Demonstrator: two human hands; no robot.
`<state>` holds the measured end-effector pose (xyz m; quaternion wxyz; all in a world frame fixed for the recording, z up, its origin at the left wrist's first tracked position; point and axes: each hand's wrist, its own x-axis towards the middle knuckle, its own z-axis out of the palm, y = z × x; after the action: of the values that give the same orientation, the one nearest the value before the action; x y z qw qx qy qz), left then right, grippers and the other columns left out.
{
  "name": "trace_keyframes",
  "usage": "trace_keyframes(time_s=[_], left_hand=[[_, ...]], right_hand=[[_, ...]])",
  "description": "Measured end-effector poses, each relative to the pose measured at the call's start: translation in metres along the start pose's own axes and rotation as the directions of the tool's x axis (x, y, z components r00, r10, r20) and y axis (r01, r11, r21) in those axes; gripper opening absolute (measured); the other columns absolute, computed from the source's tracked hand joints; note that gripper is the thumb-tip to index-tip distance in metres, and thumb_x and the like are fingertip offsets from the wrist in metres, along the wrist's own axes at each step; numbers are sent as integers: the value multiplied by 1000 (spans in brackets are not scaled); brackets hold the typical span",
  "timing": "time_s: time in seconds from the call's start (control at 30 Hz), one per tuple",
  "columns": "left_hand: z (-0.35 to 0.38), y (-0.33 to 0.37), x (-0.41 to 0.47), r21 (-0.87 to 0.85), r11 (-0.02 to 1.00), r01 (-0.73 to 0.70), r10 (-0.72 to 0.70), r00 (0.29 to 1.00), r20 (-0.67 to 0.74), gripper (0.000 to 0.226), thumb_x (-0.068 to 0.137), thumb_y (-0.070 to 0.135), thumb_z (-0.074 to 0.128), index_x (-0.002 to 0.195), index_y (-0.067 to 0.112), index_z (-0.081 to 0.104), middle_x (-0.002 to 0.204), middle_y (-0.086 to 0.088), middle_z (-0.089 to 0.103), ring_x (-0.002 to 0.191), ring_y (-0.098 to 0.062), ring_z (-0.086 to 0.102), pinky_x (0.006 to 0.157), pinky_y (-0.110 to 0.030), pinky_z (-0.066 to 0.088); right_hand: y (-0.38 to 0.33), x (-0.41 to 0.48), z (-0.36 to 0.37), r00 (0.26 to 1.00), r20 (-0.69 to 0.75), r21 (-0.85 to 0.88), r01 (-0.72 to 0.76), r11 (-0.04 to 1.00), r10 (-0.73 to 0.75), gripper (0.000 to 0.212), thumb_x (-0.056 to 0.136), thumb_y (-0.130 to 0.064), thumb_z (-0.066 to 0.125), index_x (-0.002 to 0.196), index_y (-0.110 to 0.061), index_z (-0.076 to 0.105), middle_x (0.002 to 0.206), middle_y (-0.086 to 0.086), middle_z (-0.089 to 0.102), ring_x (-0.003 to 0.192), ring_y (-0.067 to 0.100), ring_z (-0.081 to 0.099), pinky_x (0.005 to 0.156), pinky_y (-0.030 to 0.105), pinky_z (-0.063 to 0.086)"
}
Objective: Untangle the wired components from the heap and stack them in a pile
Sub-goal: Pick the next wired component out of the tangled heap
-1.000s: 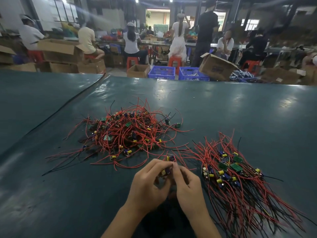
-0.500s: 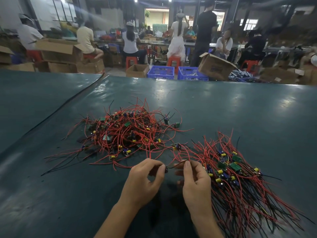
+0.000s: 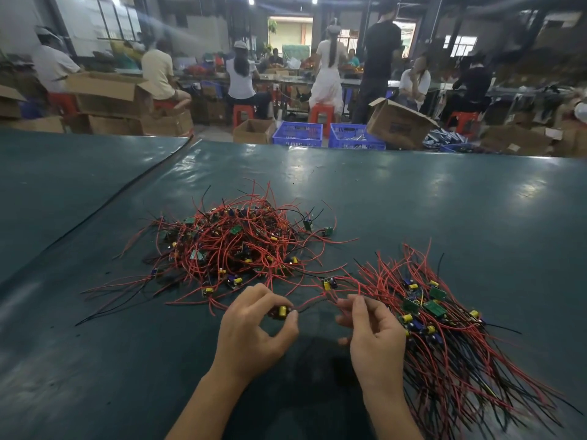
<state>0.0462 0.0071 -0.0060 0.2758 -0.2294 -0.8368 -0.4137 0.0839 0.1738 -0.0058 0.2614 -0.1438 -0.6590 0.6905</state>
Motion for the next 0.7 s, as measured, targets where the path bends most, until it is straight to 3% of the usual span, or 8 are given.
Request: trace_keyframes(time_s=[0.17,0.23,0.33,0.4,0.5,0.57,0.63,0.7], left_hand=[[-4,-11,2,330,908,258,-183,953,-241,17,68,12,75,84,19,76,103,2,61,101,-21,48,86,-40,38],[-4,-14,2,359,898,253,-170,954,-246,24,68,6,74,88,20,75,111,0,62,109,-24,46,89,-48,40],[-3,-7,2,172,985,16,10,988,-154,11,79,19,62,83,15,71,90,6,65,86,-16,59,77,-41,47],[4,2,0,28,998,-58,59,997,-49,15,84,25,58,82,15,69,79,12,62,72,-8,58,67,-38,50],[17,13,-4,-276,953,125,-112,992,62,19,91,34,54,92,24,71,76,11,66,67,-9,61,64,-29,51],[21,21,0,-514,775,367,-326,929,173,33,99,41,48,94,21,74,79,2,71,68,-14,65,64,-29,52],[20,26,6,-692,405,598,-528,771,357,54,90,53,43,99,9,72,72,-3,71,60,-16,64,56,-28,51],[16,25,12,-739,79,669,-575,636,515,67,80,61,42,102,3,67,70,-7,68,54,-17,59,48,-25,48]], right_hand=[[-10,0,-4,994,14,19,111,994,-111,33,98,-7,51,90,-34,69,110,0,65,89,6,65,53,23,56],[-15,-5,-1,983,52,54,173,984,-175,40,99,-7,48,97,-41,69,110,-1,65,94,7,64,55,25,57],[-15,-11,2,967,122,122,210,970,-224,25,96,-21,45,110,-24,65,108,-14,67,98,16,65,55,28,57],[-15,-14,4,952,191,131,215,968,-238,25,97,-27,44,110,-26,65,109,-16,67,99,22,66,56,30,57],[-17,-20,8,910,307,101,259,960,-278,27,99,-23,42,99,-40,63,110,-13,69,95,19,69,65,28,57],[-16,-23,10,874,383,84,290,953,-300,28,98,-19,42,95,-38,63,104,-7,72,90,16,70,73,24,56],[-15,-26,11,844,453,51,299,953,-289,26,99,-19,43,95,-34,63,96,-4,73,83,16,70,74,24,55],[-14,-27,10,824,490,15,318,948,-284,22,100,-23,44,94,-31,64,87,-5,72,72,14,66,66,25,53]])
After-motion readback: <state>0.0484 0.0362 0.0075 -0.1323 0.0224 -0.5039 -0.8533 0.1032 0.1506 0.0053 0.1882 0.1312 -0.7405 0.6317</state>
